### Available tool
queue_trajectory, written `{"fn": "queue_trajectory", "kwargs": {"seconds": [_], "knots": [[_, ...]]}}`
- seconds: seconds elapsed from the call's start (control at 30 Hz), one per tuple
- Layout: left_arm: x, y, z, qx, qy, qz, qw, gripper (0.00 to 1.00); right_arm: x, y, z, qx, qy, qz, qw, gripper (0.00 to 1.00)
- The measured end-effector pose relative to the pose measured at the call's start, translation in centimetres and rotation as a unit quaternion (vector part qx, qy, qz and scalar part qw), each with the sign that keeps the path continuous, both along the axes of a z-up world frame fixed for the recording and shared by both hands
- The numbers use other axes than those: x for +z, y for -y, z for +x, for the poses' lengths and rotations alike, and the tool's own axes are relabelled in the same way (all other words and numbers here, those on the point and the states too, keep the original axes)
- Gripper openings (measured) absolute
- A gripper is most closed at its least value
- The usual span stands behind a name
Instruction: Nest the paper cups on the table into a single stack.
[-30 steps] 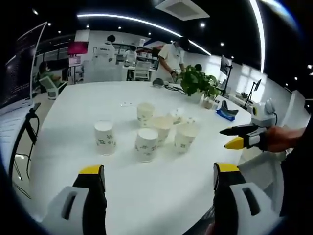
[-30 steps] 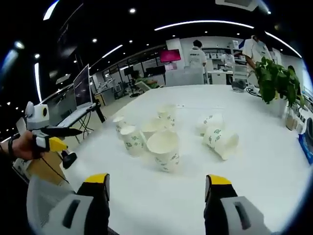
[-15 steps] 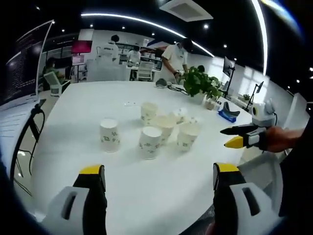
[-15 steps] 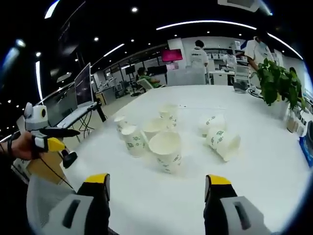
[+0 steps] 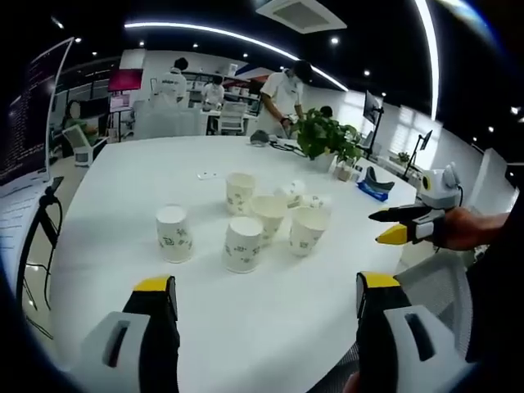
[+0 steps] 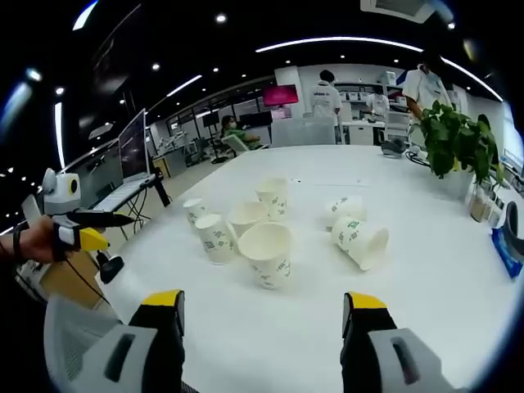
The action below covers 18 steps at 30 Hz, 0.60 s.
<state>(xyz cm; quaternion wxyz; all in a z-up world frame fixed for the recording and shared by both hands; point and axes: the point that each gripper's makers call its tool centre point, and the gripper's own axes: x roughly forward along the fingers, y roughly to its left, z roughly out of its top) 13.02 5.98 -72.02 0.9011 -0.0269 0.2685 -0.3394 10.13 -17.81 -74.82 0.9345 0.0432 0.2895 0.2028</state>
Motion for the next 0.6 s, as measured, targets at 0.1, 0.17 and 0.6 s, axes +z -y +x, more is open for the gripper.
{"fn": "queue_trajectory", "kwargs": {"seconds": [0.1,0.17,0.6], "knots": [[0.2,0.4,0.1,-0.007,0.001,0.001,1.0,0.89,0.1,-0.2,-0.5,0.0,0.0,-0.001,1.0,0.8],[0.1,0.6,0.2,-0.009,0.001,0.002,1.0,0.89,0.1,-0.4,-0.8,0.002,-0.001,-0.003,1.0,0.8],[-0.6,1.6,1.3,-0.031,-0.002,0.016,0.9994,0.87,-0.1,-0.7,-1.7,0.001,-0.009,0.001,1.0,0.79]]}}
